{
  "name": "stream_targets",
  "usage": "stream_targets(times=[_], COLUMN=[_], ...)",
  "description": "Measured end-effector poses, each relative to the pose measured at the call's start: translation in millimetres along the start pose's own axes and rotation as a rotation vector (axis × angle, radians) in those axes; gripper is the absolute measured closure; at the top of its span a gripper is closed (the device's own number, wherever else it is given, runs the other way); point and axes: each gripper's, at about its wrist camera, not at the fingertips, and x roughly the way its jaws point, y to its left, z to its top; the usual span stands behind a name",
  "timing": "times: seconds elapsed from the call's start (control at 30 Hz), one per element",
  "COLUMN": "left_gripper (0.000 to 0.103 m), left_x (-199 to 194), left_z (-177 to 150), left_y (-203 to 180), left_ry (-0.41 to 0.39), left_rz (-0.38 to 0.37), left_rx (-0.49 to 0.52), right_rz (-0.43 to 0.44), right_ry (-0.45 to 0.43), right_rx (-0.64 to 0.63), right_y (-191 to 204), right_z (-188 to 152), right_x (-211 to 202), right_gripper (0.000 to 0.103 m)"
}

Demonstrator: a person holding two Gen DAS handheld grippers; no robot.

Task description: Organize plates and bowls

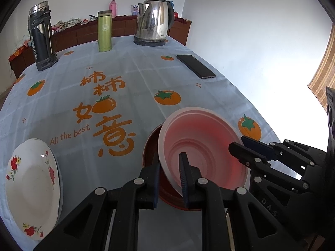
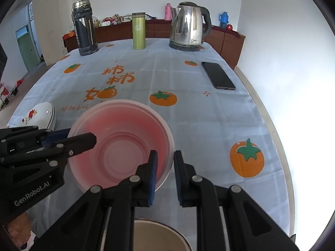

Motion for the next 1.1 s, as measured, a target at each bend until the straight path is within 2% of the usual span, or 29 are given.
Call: stream_targets(times=[1.1], left_gripper=[0.084], left_x=[21], left_z=[-7], left_y=[8], left_ry=[0.036], left_rz=[0.0], left_rx=[-0.024], right_rz=[0.004], right_ry=[0.026], right_rx=[-0.002], right_y=[-2], right_z=[-5], right_x=[15], right_gripper=[0.086])
